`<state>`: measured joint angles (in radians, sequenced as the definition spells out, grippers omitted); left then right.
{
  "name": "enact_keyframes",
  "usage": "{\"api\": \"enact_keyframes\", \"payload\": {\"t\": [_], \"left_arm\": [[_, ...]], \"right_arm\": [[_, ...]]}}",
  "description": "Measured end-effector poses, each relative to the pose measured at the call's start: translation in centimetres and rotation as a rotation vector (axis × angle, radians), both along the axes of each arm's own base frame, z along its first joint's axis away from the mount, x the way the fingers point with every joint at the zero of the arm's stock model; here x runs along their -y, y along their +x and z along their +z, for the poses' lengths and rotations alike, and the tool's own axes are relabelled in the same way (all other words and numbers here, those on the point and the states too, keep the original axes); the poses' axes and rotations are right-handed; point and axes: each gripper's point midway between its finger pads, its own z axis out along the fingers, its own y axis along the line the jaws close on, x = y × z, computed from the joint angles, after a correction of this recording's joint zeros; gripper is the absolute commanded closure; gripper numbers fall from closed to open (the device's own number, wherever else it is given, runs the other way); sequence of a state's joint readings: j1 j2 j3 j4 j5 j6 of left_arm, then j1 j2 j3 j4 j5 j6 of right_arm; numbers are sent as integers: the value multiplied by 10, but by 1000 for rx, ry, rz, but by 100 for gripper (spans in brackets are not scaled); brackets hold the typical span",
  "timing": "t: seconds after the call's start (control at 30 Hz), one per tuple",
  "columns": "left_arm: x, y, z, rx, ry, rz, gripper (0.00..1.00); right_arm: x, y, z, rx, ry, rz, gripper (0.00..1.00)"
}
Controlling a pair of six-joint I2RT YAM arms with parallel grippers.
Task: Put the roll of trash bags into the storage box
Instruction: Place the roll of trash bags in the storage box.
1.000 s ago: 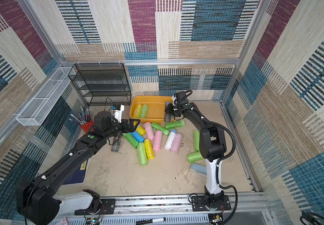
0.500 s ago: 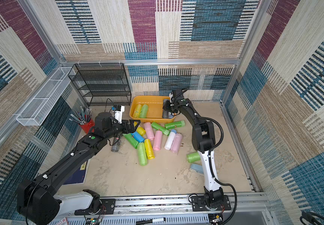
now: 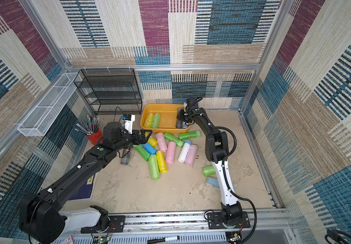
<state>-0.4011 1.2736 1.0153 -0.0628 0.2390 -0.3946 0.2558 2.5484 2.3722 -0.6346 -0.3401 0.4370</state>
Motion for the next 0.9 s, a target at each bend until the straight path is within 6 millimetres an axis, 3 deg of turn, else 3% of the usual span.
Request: {"api": "enact_keyframes", "payload": {"t": [0.1, 0.37, 0.63, 0.9], "left_arm": [[-1, 1, -2, -3, 3, 7, 2], [-22, 7, -6, -11, 51, 108, 2], [-41, 12, -4, 17, 97, 205, 2], [-57, 13, -24, -19, 97, 240, 2]], "right_arm": [[2, 0, -2, -6, -10, -7, 39], [8, -1, -5, -9, -50, -18, 27], [16, -2, 25, 35, -80, -38, 27], [23, -12, 40, 36, -112, -45, 28]]}}
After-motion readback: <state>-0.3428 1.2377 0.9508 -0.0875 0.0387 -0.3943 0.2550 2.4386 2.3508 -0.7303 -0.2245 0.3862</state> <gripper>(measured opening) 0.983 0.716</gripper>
